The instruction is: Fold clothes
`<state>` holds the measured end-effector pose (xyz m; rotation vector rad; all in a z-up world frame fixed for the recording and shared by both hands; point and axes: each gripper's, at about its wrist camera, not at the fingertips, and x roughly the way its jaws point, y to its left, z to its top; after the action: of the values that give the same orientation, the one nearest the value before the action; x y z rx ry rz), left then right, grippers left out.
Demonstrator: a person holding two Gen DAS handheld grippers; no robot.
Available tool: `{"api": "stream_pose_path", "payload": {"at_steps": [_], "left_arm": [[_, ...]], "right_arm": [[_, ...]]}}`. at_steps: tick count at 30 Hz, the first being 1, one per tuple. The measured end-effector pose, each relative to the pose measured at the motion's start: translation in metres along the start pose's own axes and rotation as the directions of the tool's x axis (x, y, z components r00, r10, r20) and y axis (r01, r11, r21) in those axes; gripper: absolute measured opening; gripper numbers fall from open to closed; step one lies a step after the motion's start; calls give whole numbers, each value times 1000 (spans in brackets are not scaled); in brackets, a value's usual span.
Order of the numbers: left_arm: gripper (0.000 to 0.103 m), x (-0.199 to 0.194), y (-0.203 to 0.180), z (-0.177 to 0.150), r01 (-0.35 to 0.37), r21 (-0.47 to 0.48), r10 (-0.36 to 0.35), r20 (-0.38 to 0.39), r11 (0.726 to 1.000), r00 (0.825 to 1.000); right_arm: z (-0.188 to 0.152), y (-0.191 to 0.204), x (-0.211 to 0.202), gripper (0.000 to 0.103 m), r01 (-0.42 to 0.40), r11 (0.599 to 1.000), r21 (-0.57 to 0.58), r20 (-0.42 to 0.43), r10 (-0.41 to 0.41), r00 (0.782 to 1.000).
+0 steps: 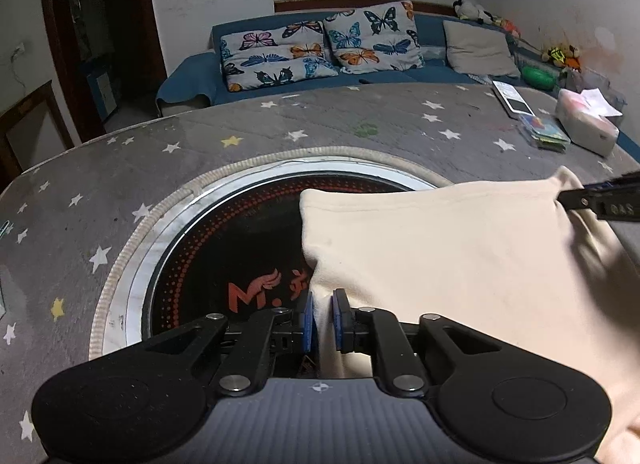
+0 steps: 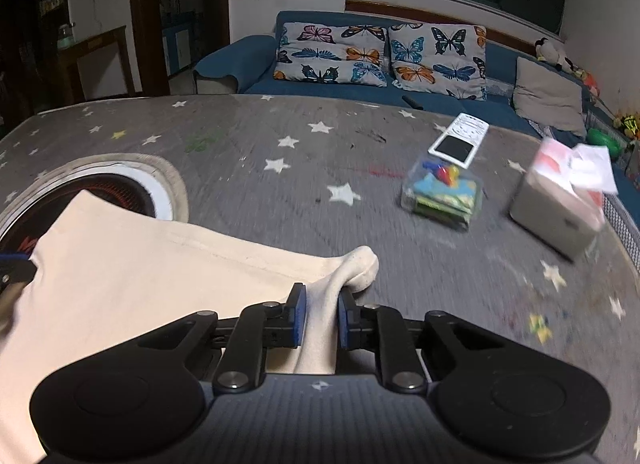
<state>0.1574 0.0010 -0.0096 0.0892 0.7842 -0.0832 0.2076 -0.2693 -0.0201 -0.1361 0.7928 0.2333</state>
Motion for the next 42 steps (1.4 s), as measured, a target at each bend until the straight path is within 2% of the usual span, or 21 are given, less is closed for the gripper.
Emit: {"api": "stream_pose_path", "payload": {"at_steps": [5, 9, 12, 15, 19, 21, 28, 31, 33, 34, 40, 42], "left_arm": [[16, -13, 8, -3, 27, -24, -27, 9, 999, 1000], [16, -49, 0, -15, 109, 0, -109, 57, 994, 992], [16, -80, -13, -27, 195, 41, -197, 87, 980, 976], [17, -109, -26, -40, 290, 91, -298, 104, 953, 949], [29, -134, -50, -60, 374, 174, -392, 86, 911, 916], [29, -138, -61, -69, 376, 221, -399, 71, 900, 914], [30, -128, -80, -84, 317, 291, -346, 52, 903, 937], [26, -136, -78, -88, 316, 282, -352, 85, 906, 932], [12, -142, -76, -91, 316, 275, -355, 107, 908, 929], [10, -145, -76, -93, 315, 272, -357, 118, 909, 927], [8, -163, -70, -102, 320, 253, -369, 180, 913, 912], [9, -170, -67, -108, 335, 253, -383, 171, 907, 908]], "right_arm": [[6, 2, -6, 15, -19, 1000, -25, -9, 19, 1000], [-4, 8, -35, 15, -67, 996, -63, 7, 68, 998], [-18, 19, -68, 15, -135, 985, -111, 11, 137, 991], [-37, 34, -104, 15, -197, 966, -170, 10, 201, 979], [-61, 49, -138, 16, -260, 941, -218, -4, 266, 964], [-73, 55, -153, 16, -287, 929, -234, -13, 292, 956], [-97, 70, -172, 17, -337, 910, -243, -35, 339, 940], [-105, 76, -174, 17, -355, 901, -249, -44, 356, 934], [-109, 81, -173, 18, -364, 897, -251, -45, 365, 930], [-110, 83, -173, 18, -366, 896, -251, -45, 367, 929], [-119, 93, -172, 18, -368, 889, -274, -47, 370, 928], [-122, 95, -172, 19, -360, 889, -283, -54, 360, 931]]}}
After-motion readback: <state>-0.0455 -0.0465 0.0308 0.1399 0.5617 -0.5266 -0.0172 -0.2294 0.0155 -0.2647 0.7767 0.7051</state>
